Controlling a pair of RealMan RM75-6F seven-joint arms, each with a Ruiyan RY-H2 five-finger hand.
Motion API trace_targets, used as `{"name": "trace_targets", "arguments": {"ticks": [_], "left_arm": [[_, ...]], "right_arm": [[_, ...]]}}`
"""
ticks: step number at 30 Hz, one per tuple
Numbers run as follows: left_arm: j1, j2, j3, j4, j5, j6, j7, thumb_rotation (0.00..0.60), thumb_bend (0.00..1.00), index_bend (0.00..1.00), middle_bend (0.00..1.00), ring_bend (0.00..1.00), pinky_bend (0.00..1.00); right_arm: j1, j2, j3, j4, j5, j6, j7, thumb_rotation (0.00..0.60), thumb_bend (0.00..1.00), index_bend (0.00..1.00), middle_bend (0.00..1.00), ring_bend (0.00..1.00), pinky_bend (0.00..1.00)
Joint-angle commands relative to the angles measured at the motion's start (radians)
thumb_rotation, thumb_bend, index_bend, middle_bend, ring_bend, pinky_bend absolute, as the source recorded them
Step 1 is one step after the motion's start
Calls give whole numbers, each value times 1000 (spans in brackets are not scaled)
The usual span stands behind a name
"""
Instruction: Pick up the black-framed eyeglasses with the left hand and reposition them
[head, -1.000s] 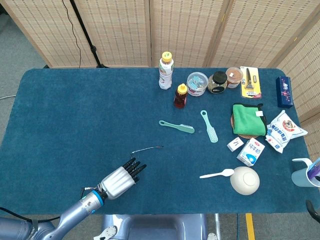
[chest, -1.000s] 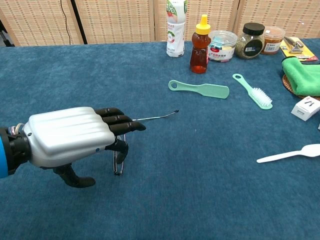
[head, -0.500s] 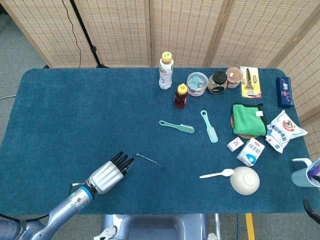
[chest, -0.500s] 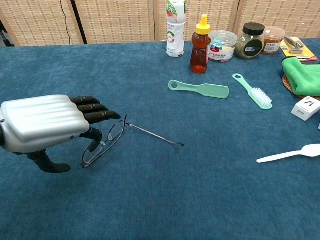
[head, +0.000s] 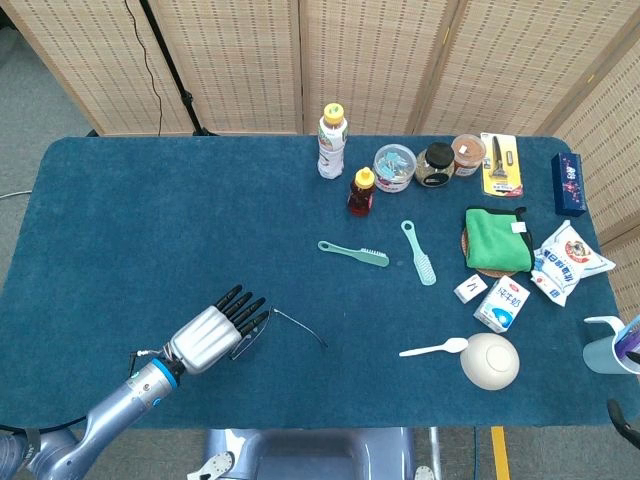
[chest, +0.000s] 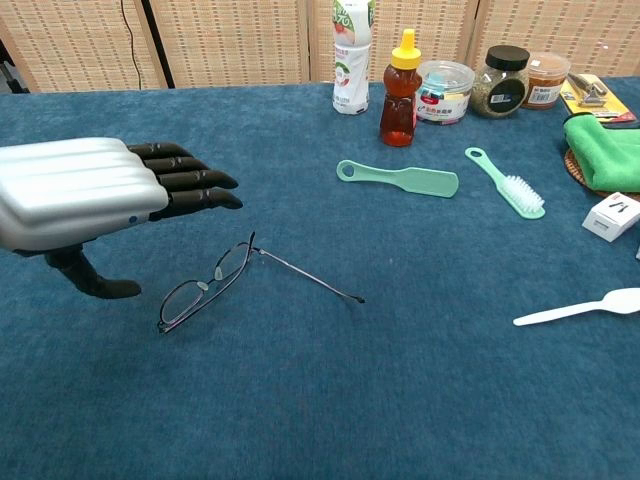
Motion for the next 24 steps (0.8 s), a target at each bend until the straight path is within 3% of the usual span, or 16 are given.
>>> {"name": "trace_targets", "arguments": {"ticks": [1,8,24], "left_arm": [[-28,-24,-30,49,-51,-54,6,547,231,0,0,0,0],[-83,-44,-58,124,-153,-166,7,547,231,0,0,0,0],[-150,-176,-86,217,-249,-194,83,547,231,0,0,0,0]], "right_arm": [[-2,0,0,1,-1,2,1,600,312,233,74,92,217],[-11,3,0,4,8,11,8,600,312,233,74,92,218],[-14,2,1,7,16,6,11,600,312,233,74,92,218]]}}
